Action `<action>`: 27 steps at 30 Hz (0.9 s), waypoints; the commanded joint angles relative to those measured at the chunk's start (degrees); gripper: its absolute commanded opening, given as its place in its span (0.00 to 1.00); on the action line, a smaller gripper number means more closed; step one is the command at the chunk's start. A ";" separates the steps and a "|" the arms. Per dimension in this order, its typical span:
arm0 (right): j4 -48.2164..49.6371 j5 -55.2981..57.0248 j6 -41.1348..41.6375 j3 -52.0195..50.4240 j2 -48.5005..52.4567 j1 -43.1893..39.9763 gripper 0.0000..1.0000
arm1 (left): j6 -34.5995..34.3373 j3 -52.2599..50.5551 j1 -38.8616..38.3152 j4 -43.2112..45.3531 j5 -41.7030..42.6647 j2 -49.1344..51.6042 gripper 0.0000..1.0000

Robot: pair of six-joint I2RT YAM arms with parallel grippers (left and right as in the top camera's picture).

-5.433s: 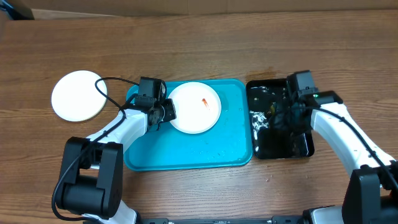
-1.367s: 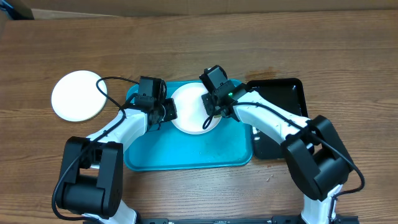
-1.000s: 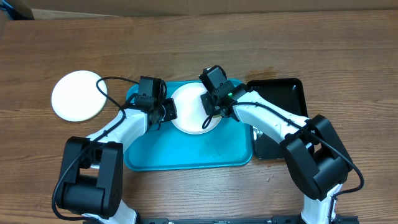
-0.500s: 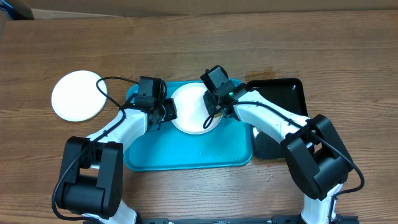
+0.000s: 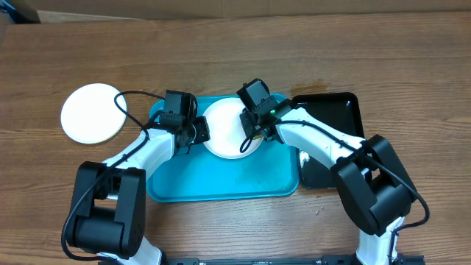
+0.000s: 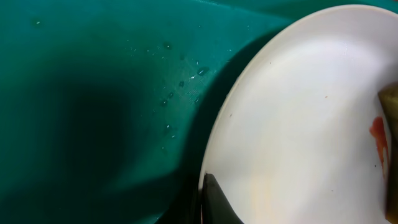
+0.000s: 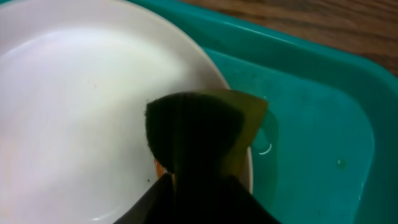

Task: Clean dirty plates on tray and stack at the side
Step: 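Scrub the white plate surface with the sponge in right gripper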

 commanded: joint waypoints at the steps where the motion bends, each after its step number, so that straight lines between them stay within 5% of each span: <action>1: 0.07 -0.50 0.50 -0.66 2.08 0.20 0.36 | 0.09 -0.28 -0.13 -0.09 0.00 0.83 0.04; 2: 0.07 -0.50 0.48 -0.66 2.38 0.31 0.36 | 0.09 -0.28 -0.13 -0.09 0.00 0.83 0.04; 6: -0.33 -0.52 0.50 -0.66 3.43 0.94 0.04 | 0.09 -0.26 -0.13 -0.09 -0.02 0.83 0.04; 27: 3.04 -9.55 6.40 -0.66 8.46 3.98 0.04 | 0.09 -0.28 -0.13 0.26 0.00 0.83 0.04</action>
